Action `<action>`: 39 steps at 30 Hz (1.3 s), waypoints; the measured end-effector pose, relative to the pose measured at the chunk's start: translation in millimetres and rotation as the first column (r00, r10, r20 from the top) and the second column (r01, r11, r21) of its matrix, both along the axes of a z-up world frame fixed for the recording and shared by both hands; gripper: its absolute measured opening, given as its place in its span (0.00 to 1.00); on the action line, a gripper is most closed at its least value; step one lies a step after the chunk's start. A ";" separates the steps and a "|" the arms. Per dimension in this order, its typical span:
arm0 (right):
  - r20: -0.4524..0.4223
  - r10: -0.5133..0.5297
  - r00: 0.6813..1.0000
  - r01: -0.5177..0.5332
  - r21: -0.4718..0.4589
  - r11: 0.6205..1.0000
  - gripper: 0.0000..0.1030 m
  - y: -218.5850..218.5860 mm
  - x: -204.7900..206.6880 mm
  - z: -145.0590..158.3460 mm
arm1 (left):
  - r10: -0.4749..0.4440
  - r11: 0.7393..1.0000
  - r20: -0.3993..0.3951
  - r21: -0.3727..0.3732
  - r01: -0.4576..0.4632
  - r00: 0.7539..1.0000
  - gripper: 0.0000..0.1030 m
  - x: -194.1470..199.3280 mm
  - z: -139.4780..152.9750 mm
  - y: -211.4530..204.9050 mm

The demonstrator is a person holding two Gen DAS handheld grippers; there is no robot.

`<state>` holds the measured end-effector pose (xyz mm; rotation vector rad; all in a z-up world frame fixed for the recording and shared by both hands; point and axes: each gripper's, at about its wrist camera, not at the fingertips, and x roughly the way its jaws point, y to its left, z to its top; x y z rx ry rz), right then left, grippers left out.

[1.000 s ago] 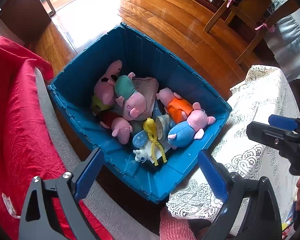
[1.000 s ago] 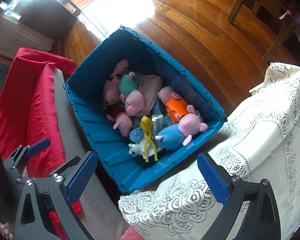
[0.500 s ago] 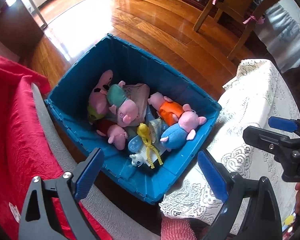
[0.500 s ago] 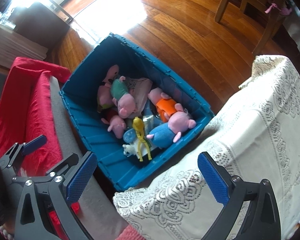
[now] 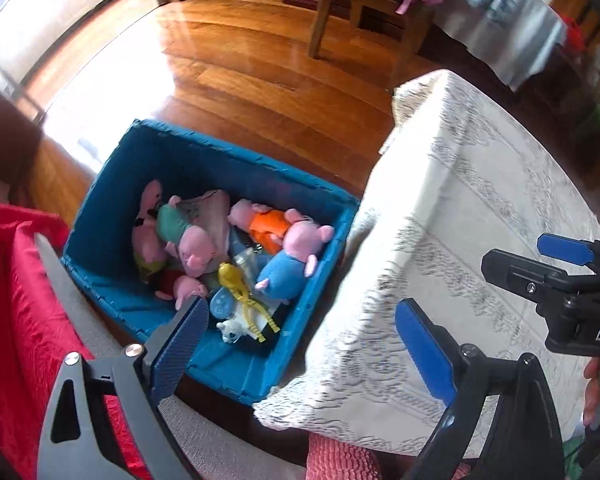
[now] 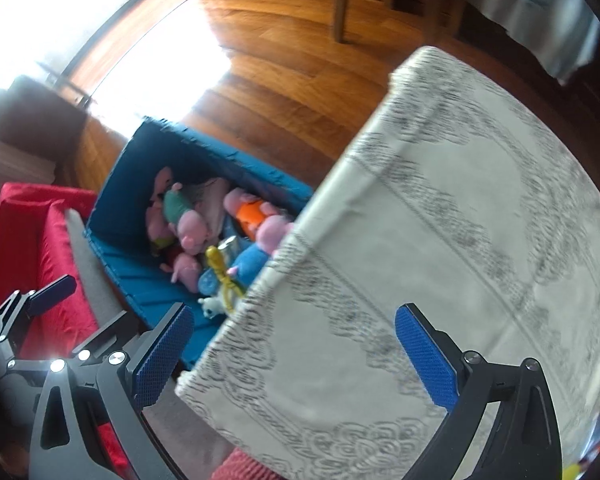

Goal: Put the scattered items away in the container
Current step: 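Move the right tool back over the table toward the remaining items, then reach the right tool to the blue bristle brush and close on it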

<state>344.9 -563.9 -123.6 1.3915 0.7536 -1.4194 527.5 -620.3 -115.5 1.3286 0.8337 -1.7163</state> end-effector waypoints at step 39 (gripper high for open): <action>-0.044 -0.814 0.579 0.815 -0.017 0.580 0.99 557.3 -323.5 62.5 | -0.752 0.660 -0.045 -0.035 0.751 0.658 0.93 -442.0 53.7 417.6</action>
